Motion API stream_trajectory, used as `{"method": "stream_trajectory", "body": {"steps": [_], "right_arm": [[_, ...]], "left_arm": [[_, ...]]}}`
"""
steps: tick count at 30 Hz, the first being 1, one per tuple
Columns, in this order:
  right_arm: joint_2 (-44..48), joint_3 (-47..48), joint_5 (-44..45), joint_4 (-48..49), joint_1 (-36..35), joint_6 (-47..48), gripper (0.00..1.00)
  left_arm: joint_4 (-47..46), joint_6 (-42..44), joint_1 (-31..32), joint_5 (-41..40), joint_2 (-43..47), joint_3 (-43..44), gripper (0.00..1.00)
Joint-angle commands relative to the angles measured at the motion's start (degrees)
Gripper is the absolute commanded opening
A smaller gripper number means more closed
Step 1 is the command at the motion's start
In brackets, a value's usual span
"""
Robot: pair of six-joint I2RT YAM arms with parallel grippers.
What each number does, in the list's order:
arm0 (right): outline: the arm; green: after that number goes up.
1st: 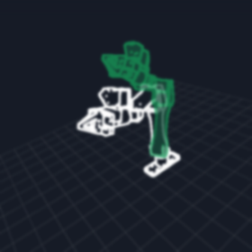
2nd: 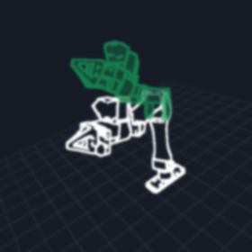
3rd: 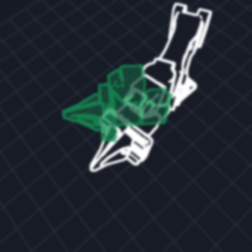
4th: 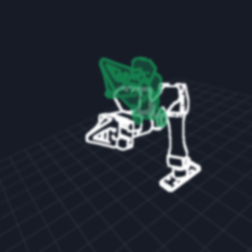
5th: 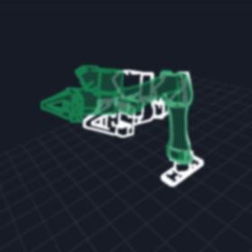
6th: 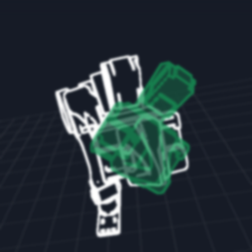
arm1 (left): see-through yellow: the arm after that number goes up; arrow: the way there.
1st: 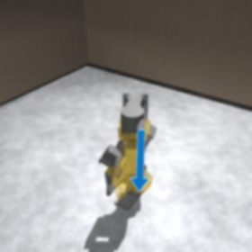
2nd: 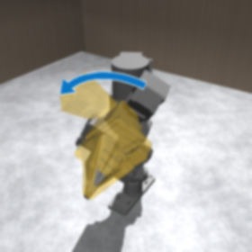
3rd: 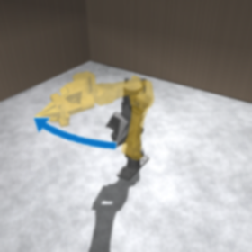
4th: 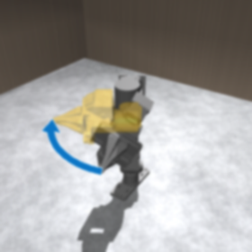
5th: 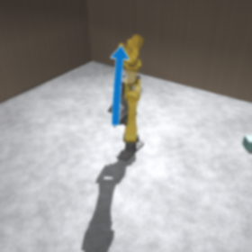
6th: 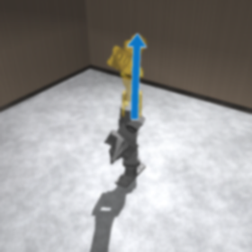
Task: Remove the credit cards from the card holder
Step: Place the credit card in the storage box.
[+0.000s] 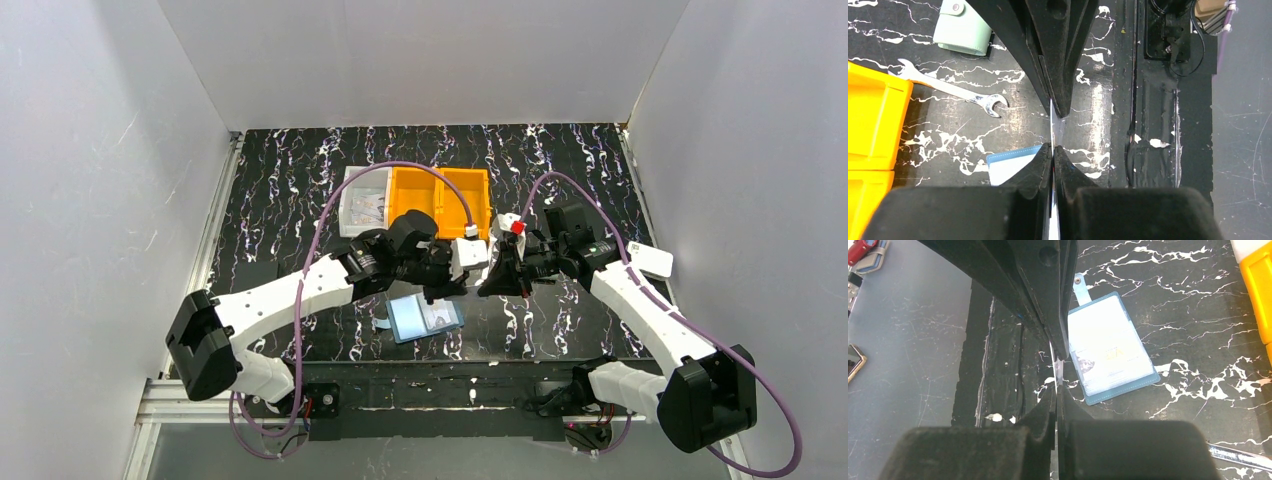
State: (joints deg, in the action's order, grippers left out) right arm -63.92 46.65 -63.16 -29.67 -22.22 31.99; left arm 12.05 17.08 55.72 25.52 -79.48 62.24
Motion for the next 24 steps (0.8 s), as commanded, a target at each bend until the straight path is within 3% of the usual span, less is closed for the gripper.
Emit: {"method": "stream_trajectory", "body": {"steps": [1, 2, 6, 8, 11, 14, 16, 21, 24], "right_arm": [[0.42, 2.13, -1.32, 0.69, -0.11, 0.88, 0.01], [0.57, 2.02, -1.31, 0.67, -0.10, 0.82, 0.09], [1.84, 1.17, -0.35, 2.40, 0.15, -1.31, 0.72], [2.58, 1.24, 0.69, 2.91, 2.09, -1.93, 0.90], [3.16, 0.65, 0.07, 4.58, 8.27, -3.13, 0.98], [3.78, -1.65, -1.41, 9.23, 13.78, -6.92, 0.98], [3.46, -2.26, -0.39, 9.35, 15.49, -6.87, 0.98], [1.49, -2.21, 4.24, 6.49, 16.39, -3.38, 0.98], [1.01, -2.27, 4.51, 6.31, 16.42, -3.16, 0.98]], "left_arm": [[4.37, 1.22, 0.11, 1.15, -0.76, 3.51, 0.00], [4.46, 1.02, -0.10, 0.81, -0.60, 3.60, 0.00], [5.42, 1.37, -3.21, 1.01, 1.68, 2.50, 0.00], [7.29, 2.86, -6.72, 1.70, 3.50, 1.60, 0.00], [10.15, 6.83, -12.77, 1.20, 6.82, -0.27, 0.00], [12.93, 13.88, -18.73, -1.95, 9.49, -1.02, 0.00], [14.32, 16.12, -26.01, -0.66, 9.30, 0.18, 0.00], [16.54, 17.95, -40.95, 7.38, 3.63, 8.03, 0.00], [19.44, 21.85, -44.66, 8.28, -3.05, 14.31, 0.00]]}}
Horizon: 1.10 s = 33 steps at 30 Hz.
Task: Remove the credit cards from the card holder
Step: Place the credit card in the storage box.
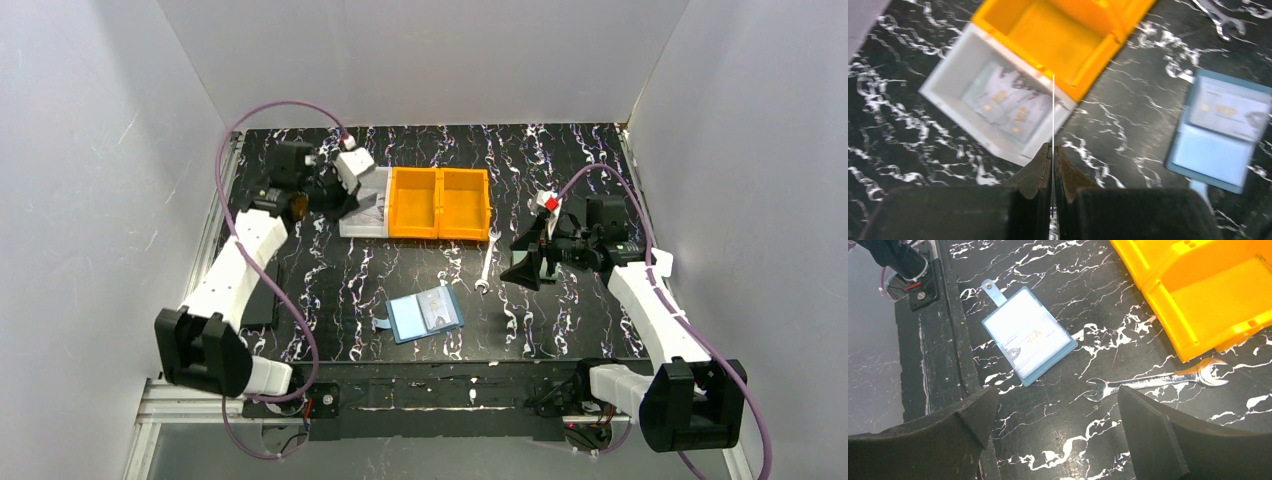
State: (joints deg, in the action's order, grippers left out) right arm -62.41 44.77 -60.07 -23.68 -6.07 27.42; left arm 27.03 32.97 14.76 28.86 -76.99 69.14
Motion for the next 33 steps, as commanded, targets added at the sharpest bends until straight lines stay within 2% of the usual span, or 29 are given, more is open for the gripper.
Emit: {"method": "stream_trajectory", "body": {"steps": [1, 8, 12, 20, 33], "right_arm": [[-0.58, -0.47, 1.37, 0.26, 0.26, 1.41, 0.98], [-1.37, -0.64, 2.05, 0.24, 0.35, 1.65, 0.98], [-2.12, -0.31, 1.90, -0.34, 0.33, 1.97, 0.98], [-2.35, -0.13, 2.07, -1.23, 0.35, 2.72, 0.98], [-1.66, -0.21, 2.34, -1.28, 0.79, 2.90, 0.98]], "left_arm": [[5.45, 7.15, -4.30, 4.99, -7.81, 9.74, 0.00], [10.56, 14.79, -6.38, 6.51, -23.00, 22.26, 0.00], [12.25, 16.81, -7.43, 11.27, -28.16, 25.83, 0.00], [14.34, 19.82, -7.58, 12.98, -35.18, 29.32, 0.00], [15.82, 23.79, -8.43, 13.43, -40.66, 29.66, 0.00]]}}
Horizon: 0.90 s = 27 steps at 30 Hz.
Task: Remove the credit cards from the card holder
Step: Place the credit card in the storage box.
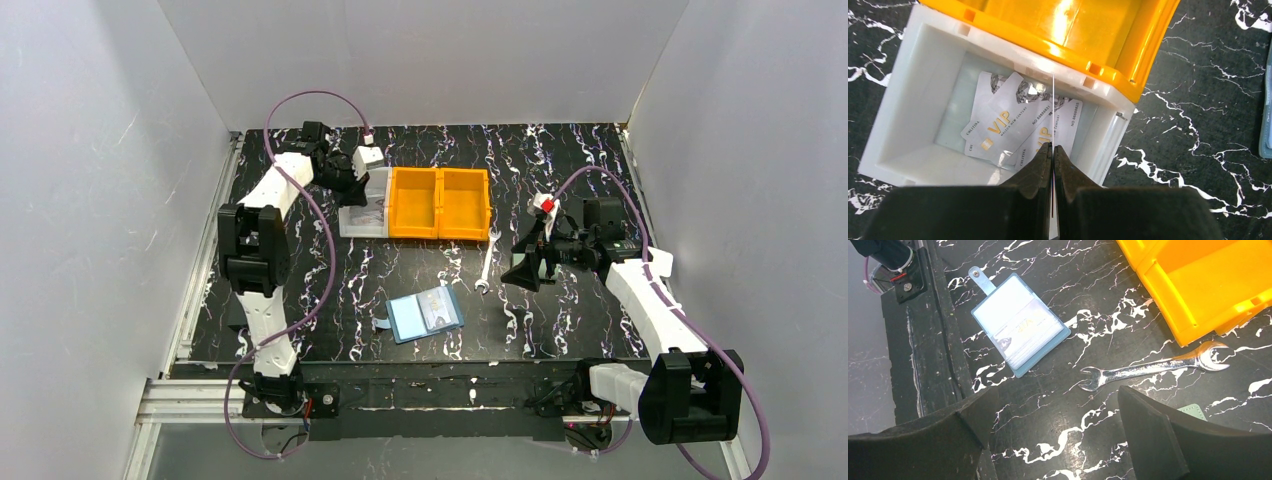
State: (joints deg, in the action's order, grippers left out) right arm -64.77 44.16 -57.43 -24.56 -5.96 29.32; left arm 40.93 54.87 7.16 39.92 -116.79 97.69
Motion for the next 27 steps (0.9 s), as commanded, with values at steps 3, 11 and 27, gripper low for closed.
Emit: {"method": "stream_trajectory", "body": {"steps": [3, 11, 27], "right_arm": [[0.69, 0.31, -0.32, -0.41, 0.76, 1.00, 0.98], [0.68, 0.21, -0.10, -0.25, 0.94, 0.92, 0.98], [0.58, -0.02, -0.24, -0.23, 1.54, 1.04, 0.98]], "left_arm": [[2.08, 2.37, -0.82, 2.78, -2.12, 0.53, 0.00], [1.90, 2.67, -1.00, 2.32, -5.07, 0.35, 0.04], [-16.03, -15.37, -0.78, -15.83, 3.90, -0.85, 0.31]]}}
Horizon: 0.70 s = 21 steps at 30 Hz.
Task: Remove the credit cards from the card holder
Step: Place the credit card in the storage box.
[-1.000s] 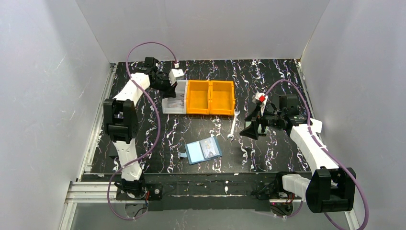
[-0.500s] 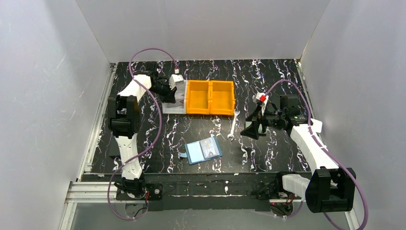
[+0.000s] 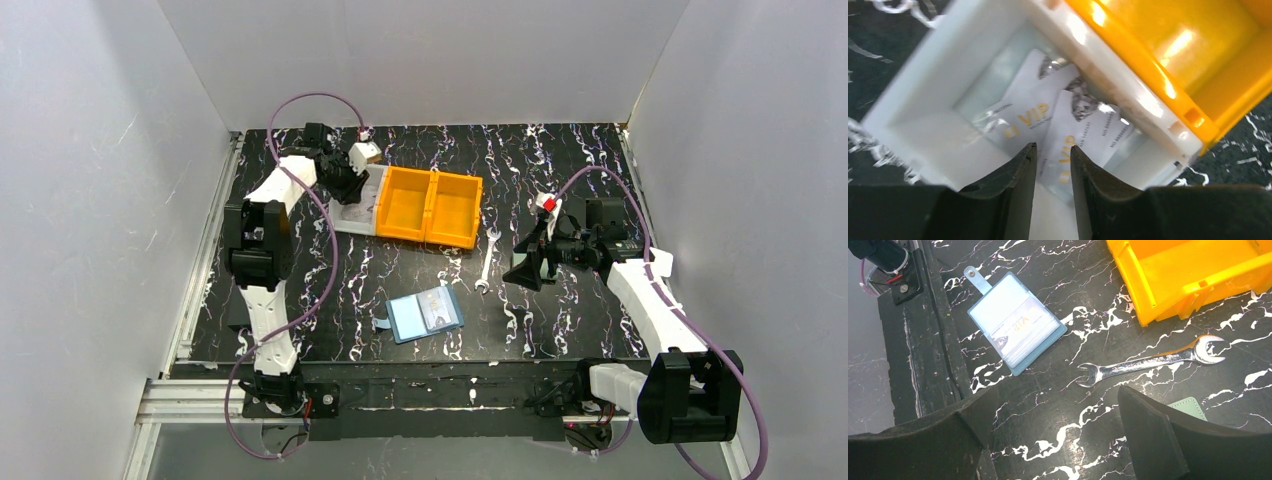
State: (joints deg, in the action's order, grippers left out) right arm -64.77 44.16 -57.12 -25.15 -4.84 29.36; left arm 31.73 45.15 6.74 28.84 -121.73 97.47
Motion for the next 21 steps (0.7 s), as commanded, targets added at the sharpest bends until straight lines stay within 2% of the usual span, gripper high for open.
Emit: {"method": "stream_trajectory", "body": {"steps": [1, 3, 6, 8, 12, 14, 15, 18, 21], "right_arm": [[0.66, -0.08, -0.53, 0.36, 0.47, 1.04, 0.98], [0.81, -0.17, -0.46, 0.36, 0.60, 1.15, 0.98], [1.04, -0.22, 0.05, 0.15, 0.94, 1.66, 0.98], [1.05, -0.23, 0.51, -0.20, 1.19, 2.21, 0.98], [1.65, -0.28, 1.07, -1.64, 1.69, 4.68, 0.98], [2.42, -0.55, 1.34, -2.03, 1.91, 5.74, 0.98], [2.78, -0.64, 1.39, -2.21, 2.19, 6.27, 0.98], [3.62, -0.74, 1.07, -3.18, 2.60, 8.00, 0.98], [4.08, -0.81, 0.66, -3.84, 3.11, 9.25, 0.98]], "left_arm": [[-8.41, -6.86, -0.40, -5.67, 10.69, -1.21, 0.32], [-12.74, -10.14, -0.33, -7.33, 14.62, -3.42, 0.38], [-16.27, -13.34, -0.30, -6.39, 20.87, -7.04, 0.41], [-20.16, -18.72, -0.36, -5.64, 25.76, -12.14, 0.49], [-30.38, -34.76, -1.34, -1.77, 39.42, -24.69, 0.77], [-35.49, -43.75, -2.51, 1.76, 45.62, -31.72, 0.95], [-36.53, -49.13, -3.27, 4.12, 48.15, -34.33, 0.98], [-35.04, -59.36, -4.76, 8.10, 54.30, -40.17, 0.98], [-29.81, -64.29, -5.25, 12.11, 60.44, -44.49, 0.98]]}}
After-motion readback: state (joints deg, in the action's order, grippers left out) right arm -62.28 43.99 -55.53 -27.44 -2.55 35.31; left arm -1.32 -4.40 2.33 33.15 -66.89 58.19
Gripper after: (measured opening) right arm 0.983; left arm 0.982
